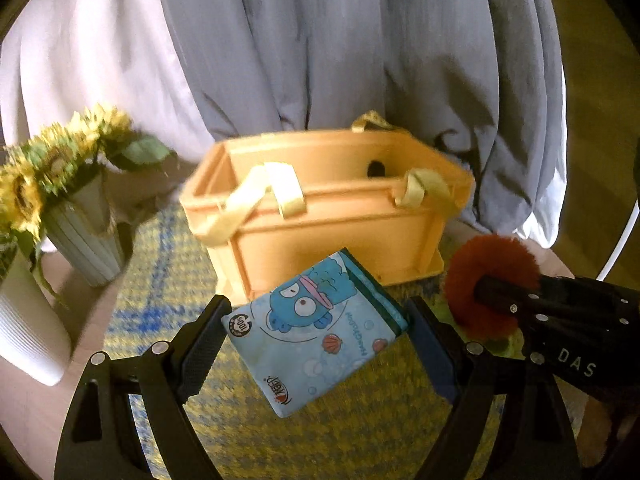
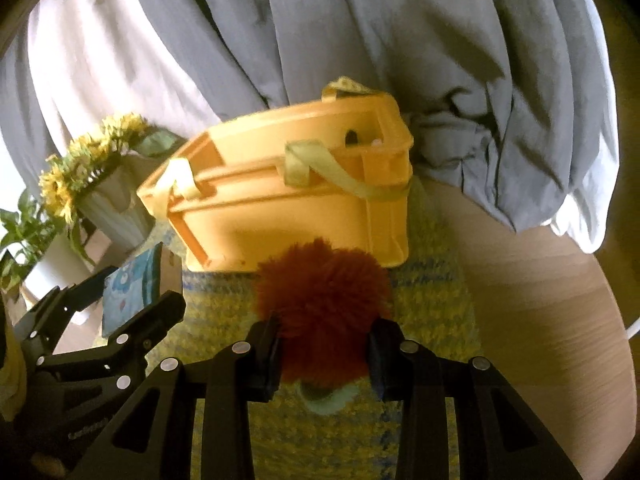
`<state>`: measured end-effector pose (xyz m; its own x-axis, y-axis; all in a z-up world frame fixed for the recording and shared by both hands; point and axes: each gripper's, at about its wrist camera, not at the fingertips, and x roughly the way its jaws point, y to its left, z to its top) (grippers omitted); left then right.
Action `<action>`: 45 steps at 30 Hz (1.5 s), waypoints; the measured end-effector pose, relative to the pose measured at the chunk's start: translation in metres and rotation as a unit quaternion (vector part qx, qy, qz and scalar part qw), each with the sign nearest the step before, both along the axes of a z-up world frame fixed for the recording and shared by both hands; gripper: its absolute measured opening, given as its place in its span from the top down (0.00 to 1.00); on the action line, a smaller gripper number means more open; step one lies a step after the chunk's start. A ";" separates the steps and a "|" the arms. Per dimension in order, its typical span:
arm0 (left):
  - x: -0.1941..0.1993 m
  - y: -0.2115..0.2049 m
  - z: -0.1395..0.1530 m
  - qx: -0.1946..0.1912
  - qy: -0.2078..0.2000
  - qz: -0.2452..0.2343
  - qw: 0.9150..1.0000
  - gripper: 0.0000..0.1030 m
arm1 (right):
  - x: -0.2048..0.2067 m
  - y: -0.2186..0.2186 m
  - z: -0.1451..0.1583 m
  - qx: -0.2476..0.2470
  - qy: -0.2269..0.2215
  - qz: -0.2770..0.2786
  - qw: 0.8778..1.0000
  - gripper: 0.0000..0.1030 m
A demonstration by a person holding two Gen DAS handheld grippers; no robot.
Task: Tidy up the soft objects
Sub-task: 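Lift the box and pompom over the orange crate and open both tools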
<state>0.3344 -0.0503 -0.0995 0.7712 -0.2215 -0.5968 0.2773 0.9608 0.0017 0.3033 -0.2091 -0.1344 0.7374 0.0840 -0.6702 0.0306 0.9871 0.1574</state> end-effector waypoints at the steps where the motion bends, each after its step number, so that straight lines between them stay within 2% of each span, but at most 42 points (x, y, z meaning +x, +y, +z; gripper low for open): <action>1: -0.001 0.001 0.005 -0.001 -0.009 -0.001 1.000 0.15 | -0.001 0.001 0.004 -0.001 -0.006 0.000 1.000 0.66; 13: -0.015 0.007 0.059 -0.020 -0.089 -0.007 0.996 0.15 | -0.016 0.009 0.060 -0.012 -0.098 -0.008 0.995 0.66; 32: 0.000 0.012 0.112 -0.016 -0.142 0.004 0.990 0.15 | -0.009 0.017 0.115 -0.011 -0.186 -0.002 0.983 0.66; 45: 0.027 0.014 0.139 -0.011 -0.170 0.006 0.985 0.15 | 0.018 0.019 0.139 -0.010 -0.219 0.007 0.976 0.66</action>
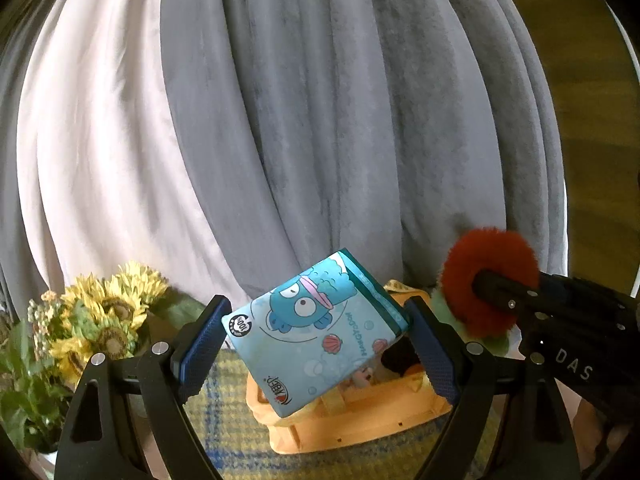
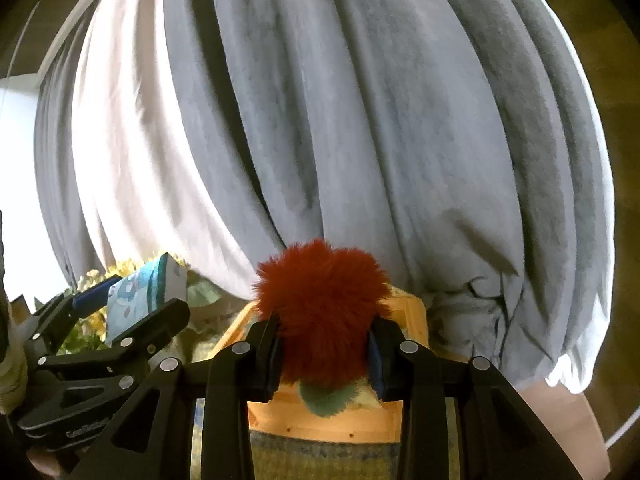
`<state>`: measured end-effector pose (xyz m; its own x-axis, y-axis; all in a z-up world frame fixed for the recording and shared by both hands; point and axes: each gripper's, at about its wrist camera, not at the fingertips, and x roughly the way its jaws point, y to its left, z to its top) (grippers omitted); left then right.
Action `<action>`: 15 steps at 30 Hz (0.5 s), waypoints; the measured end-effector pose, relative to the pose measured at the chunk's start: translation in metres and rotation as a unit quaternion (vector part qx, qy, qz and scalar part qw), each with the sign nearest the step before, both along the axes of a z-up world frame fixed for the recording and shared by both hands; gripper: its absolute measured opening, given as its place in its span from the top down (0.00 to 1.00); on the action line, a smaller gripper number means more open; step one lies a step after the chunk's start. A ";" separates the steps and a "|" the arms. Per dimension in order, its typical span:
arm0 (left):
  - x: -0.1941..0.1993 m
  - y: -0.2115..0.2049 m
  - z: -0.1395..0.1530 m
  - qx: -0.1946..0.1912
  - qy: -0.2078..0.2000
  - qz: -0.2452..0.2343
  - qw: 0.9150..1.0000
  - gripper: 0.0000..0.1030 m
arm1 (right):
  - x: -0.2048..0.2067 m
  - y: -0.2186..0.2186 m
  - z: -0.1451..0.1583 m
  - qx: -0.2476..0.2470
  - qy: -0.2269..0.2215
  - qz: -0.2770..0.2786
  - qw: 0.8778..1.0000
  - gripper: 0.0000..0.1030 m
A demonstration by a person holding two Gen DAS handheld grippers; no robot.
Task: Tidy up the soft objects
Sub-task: 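Lift the box and pompom over the orange crate and open both tools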
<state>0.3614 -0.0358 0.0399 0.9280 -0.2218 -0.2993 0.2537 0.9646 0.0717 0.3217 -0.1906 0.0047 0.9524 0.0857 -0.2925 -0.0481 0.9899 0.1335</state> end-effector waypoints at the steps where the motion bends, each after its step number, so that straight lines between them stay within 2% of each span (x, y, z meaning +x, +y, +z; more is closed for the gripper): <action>1: 0.004 0.000 0.001 0.001 0.001 -0.001 1.000 0.15 | 0.003 0.000 0.001 0.001 -0.001 0.001 1.000 0.66; 8: 0.031 0.000 0.003 0.009 0.008 0.004 1.000 0.15 | 0.027 0.003 0.005 -0.010 -0.003 0.002 1.000 0.66; 15: 0.068 -0.002 -0.004 0.012 0.026 0.007 1.000 0.15 | 0.057 0.000 0.002 -0.017 0.016 -0.003 1.000 0.66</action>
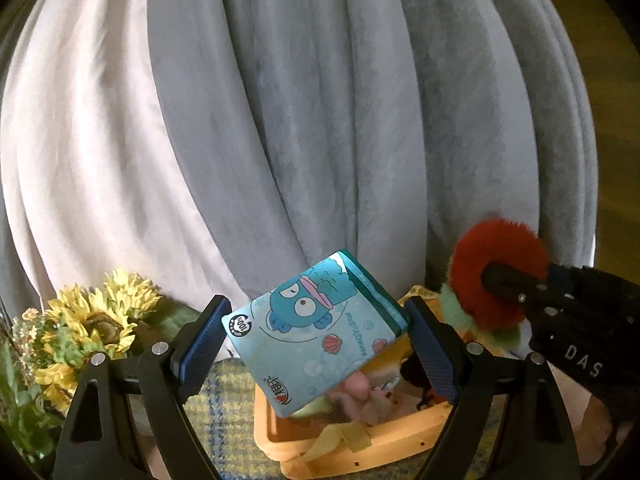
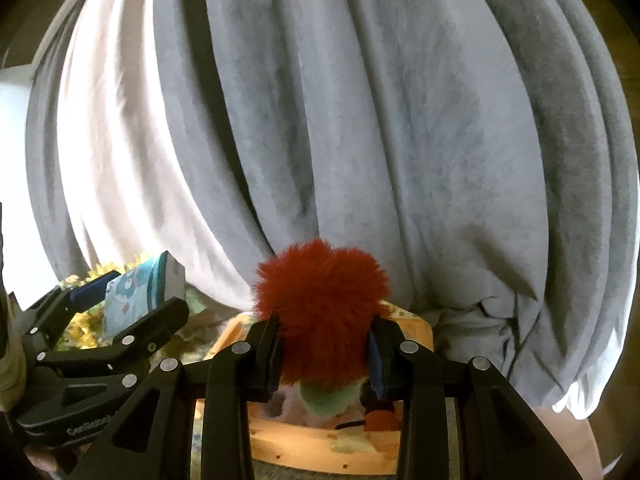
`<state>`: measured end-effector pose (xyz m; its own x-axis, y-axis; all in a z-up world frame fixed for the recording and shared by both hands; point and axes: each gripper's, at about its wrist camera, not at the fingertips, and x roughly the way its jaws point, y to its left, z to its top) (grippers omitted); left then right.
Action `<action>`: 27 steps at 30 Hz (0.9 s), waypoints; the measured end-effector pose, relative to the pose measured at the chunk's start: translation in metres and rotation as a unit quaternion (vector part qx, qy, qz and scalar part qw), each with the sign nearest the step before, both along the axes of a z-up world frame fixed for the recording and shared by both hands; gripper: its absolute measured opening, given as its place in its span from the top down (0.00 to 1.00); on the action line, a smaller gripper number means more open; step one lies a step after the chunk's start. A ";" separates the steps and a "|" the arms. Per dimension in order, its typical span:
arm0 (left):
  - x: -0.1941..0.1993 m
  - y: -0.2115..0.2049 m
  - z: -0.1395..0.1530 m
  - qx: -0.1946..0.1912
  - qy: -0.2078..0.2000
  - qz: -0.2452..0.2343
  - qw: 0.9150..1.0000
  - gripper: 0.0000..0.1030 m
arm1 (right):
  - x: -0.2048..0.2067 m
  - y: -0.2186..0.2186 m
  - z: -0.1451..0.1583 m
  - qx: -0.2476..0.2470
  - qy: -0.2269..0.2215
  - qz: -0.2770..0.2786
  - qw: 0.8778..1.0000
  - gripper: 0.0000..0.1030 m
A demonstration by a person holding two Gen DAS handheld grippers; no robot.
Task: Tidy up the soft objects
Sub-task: 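Lift the box and pompom over the orange crate and open both tools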
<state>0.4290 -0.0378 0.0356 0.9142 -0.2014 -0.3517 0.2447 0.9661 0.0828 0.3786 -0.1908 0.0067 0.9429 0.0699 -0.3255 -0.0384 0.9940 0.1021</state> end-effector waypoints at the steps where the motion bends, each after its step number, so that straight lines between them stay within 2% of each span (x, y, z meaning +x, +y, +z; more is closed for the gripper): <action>1: 0.005 -0.001 -0.001 -0.001 0.003 -0.003 1.000 0.15 | 0.005 -0.001 -0.001 -0.001 0.001 0.000 1.000 0.66; 9: 0.046 -0.006 -0.015 -0.002 0.033 0.002 0.999 0.15 | 0.047 -0.010 -0.011 -0.004 0.041 -0.008 0.999 0.66; 19: 0.098 -0.014 -0.051 0.018 0.113 -0.008 0.993 0.15 | 0.100 -0.010 -0.042 -0.015 0.130 -0.005 0.991 0.66; 27: 0.132 -0.022 -0.085 0.036 0.195 -0.030 0.980 0.14 | 0.137 -0.012 -0.070 -0.014 0.204 0.013 0.979 0.66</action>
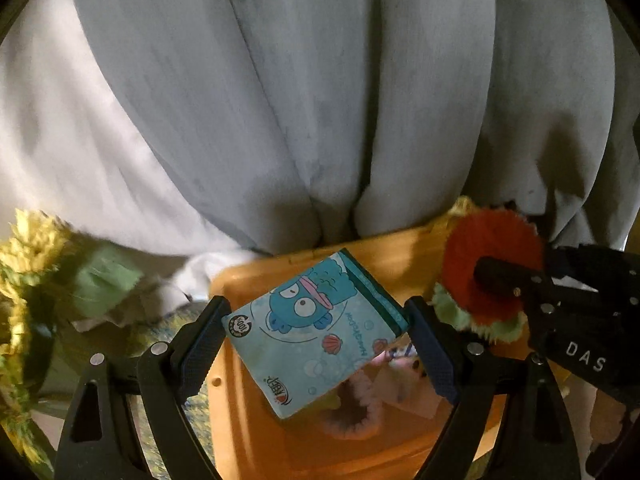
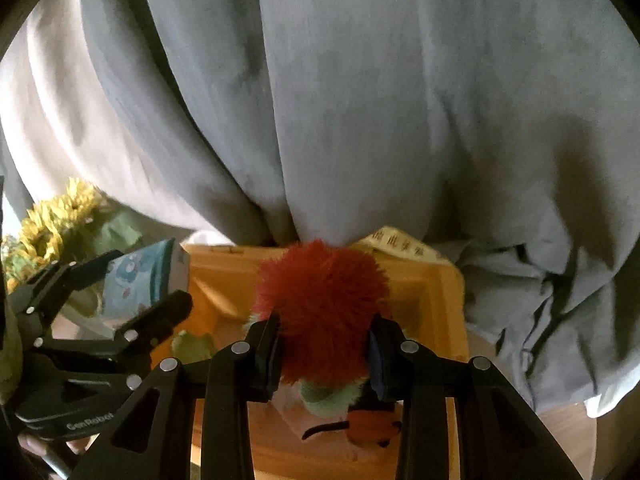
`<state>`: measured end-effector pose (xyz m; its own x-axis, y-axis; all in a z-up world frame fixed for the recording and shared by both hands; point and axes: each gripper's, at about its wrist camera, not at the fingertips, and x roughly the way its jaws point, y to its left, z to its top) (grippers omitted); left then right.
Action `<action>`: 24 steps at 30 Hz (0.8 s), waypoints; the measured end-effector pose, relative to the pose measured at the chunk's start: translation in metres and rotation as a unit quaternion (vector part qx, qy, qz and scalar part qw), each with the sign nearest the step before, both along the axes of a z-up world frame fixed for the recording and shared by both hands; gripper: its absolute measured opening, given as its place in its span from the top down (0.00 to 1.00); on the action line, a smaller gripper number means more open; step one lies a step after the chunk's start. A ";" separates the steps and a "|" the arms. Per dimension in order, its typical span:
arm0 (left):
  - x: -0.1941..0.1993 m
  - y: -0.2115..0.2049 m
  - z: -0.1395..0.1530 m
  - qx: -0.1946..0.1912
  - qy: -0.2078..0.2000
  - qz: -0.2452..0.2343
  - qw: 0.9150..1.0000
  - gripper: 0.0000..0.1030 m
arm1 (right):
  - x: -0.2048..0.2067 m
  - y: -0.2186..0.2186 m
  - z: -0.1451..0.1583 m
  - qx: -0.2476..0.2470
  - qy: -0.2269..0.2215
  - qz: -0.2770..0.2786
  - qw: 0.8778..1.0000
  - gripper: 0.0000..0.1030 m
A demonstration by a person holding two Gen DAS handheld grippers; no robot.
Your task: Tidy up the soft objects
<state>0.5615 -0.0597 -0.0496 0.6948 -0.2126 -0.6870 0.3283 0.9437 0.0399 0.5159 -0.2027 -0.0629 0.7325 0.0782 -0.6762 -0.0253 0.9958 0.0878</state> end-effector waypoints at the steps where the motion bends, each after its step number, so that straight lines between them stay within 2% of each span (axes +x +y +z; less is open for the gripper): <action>1: 0.003 0.000 -0.003 0.001 0.006 0.000 1.000 0.14 | 0.003 0.000 -0.002 0.000 0.006 0.001 1.000 0.66; 4: 0.007 0.000 -0.013 0.003 0.021 0.007 1.000 0.13 | 0.008 0.001 -0.009 -0.004 0.020 0.003 1.000 0.63; 6: 0.006 0.000 -0.015 0.007 0.019 0.014 1.000 0.07 | 0.011 -0.001 -0.013 -0.004 0.027 0.000 1.000 0.51; 9: 0.001 -0.001 -0.012 0.012 0.010 0.019 1.000 0.03 | 0.011 -0.002 -0.016 -0.008 0.029 -0.007 1.000 0.46; 13: -0.006 0.002 -0.006 0.026 0.003 0.030 0.999 0.03 | 0.010 -0.008 -0.017 -0.008 0.032 -0.018 0.999 0.45; 16: -0.019 0.005 0.004 0.047 -0.022 0.055 0.997 0.02 | 0.000 -0.008 -0.009 -0.019 0.020 -0.029 0.999 0.44; 17: -0.025 0.006 0.008 0.050 -0.032 0.063 0.996 0.02 | -0.004 -0.007 -0.006 -0.026 0.014 -0.034 0.999 0.42; 20: -0.045 0.012 0.021 0.056 -0.064 0.086 0.993 0.02 | -0.019 -0.005 0.004 -0.041 -0.004 -0.042 0.998 0.36; 24: -0.082 0.021 0.040 0.055 -0.115 0.115 0.985 0.00 | -0.047 -0.001 0.019 -0.053 -0.031 -0.046 0.997 0.34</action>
